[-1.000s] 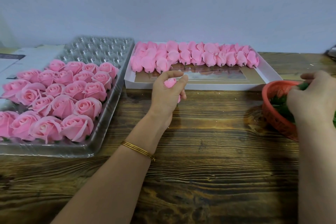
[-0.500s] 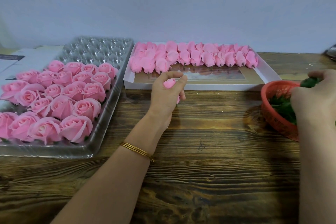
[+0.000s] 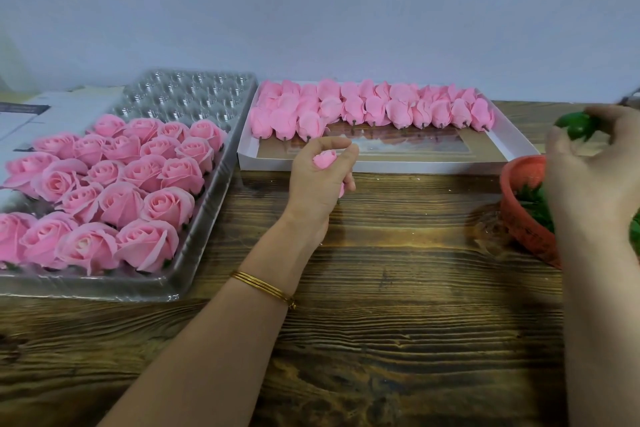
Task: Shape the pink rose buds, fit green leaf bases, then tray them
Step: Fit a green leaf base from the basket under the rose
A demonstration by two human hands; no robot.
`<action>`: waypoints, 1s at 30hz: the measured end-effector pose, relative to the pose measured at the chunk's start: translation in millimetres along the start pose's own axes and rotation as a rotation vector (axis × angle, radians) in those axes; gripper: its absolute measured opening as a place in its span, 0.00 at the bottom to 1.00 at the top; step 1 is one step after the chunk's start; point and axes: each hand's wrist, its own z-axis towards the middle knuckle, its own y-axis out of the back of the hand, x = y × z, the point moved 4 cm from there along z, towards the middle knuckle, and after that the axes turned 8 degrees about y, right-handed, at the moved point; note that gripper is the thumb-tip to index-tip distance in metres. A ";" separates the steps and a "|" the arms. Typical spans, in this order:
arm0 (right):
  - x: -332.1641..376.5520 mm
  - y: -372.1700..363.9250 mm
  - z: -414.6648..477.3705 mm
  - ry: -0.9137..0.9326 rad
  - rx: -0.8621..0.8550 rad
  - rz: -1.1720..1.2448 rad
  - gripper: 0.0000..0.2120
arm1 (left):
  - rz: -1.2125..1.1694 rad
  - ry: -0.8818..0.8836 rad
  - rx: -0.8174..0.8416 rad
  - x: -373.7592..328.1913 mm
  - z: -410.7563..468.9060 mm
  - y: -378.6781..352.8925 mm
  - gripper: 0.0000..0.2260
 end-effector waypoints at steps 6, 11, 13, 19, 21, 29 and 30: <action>26.9 -37.3 -21.7 0.082 0.140 0.273 0.22 | -0.004 0.003 0.002 -0.6 0.9 0.8 0.03; 36.3 -67.3 -47.6 -0.167 0.367 0.598 0.12 | -0.060 0.025 -0.002 0.2 3.8 1.5 0.05; 40.3 -78.7 -60.9 -0.295 0.480 0.716 0.12 | -0.092 0.033 -0.003 -0.4 4.3 1.8 0.05; 50.8 -98.0 -95.2 -0.483 0.784 0.743 0.11 | -0.278 0.096 0.017 -1.8 5.2 2.4 0.05; 52.4 -100.3 -100.0 -0.420 0.832 0.656 0.13 | -0.345 0.121 0.019 -1.7 6.2 1.7 0.06; 57.0 -102.3 -108.6 -0.340 0.854 0.585 0.16 | -0.419 0.158 0.075 -0.5 9.1 0.9 0.07; 58.4 -102.2 -108.8 -0.336 0.851 0.592 0.16 | -0.420 0.158 0.075 -0.2 9.2 0.4 0.08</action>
